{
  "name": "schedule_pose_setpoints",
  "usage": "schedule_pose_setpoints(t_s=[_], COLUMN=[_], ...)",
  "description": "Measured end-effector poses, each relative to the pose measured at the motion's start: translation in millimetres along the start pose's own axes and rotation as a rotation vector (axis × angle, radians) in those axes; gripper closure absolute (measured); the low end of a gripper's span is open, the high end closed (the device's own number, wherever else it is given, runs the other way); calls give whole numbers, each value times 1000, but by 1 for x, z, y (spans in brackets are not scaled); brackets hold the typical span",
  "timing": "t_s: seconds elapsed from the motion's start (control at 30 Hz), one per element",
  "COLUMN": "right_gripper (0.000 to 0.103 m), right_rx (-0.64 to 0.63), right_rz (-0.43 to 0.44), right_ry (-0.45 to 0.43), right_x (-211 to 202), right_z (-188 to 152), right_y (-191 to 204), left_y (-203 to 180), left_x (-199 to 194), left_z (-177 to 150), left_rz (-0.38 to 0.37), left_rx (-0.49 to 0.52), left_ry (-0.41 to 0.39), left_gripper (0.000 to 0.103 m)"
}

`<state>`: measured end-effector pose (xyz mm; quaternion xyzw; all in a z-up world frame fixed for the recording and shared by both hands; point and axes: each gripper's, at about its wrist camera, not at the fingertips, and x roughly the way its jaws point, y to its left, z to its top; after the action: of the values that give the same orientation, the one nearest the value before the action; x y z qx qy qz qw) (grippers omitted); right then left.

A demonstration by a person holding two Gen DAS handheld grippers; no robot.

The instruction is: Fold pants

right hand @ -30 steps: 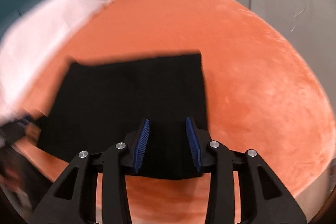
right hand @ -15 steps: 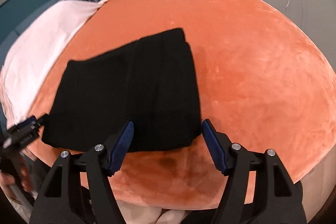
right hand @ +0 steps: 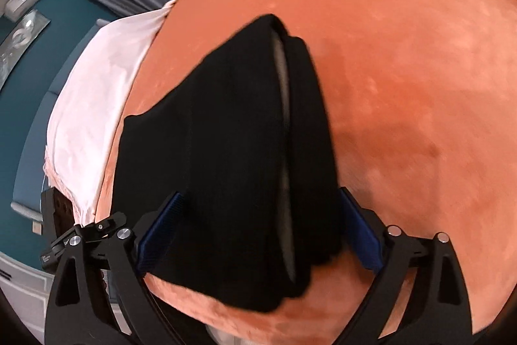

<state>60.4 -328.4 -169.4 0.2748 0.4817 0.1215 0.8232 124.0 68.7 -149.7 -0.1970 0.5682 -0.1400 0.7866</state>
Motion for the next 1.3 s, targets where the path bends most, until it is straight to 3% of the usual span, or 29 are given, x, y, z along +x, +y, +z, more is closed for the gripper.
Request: schedule_pose_setpoints(t_s=[0.1,0.17,0.2,0.27,0.37,0.57,0.73,0.9,1.03,1.17,1.3], right_gripper=[33,50,54,62,66,67,67,67,67,66,65], right_rx=[-1,4,3,7,13,-46,-153,-275,-299,-271,-211], right_rz=[10,28,32,33,59,111,168,177,194,197,157], right_ry=[-9,-20,-28,-46,-67,-81,-202,-352,-430,-445,-365], right_x=[1,1,-3,-8,-23,-74,-120,-131,-95,-28,86], right_z=[1,1,-2,-3,-7,-22,1,76,153,222,269], right_y=[3,4,3,6,15,43,83,130,153,152,116], left_y=[-19,-25,-25,-23,-32,-48,-68,-96,-107,-99,-63], left_x=[13,14,13,8,-12,-79,-130,-166,-171,-127,-42], left_z=[5,7,9,11,6,-16,2,72,152,234,300], left_rz=[-23,-24,-61,-94,-74,-118,-159,-167,-141,-114,-108], left_rx=[74,92,77,50,87,175,252,334,387,384,327], left_ry=[6,-4,-8,-7,-59,-105,-210,-373,-532,-590,-527], left_gripper=[16,41,53,65,73,75,75,74,73,71,70])
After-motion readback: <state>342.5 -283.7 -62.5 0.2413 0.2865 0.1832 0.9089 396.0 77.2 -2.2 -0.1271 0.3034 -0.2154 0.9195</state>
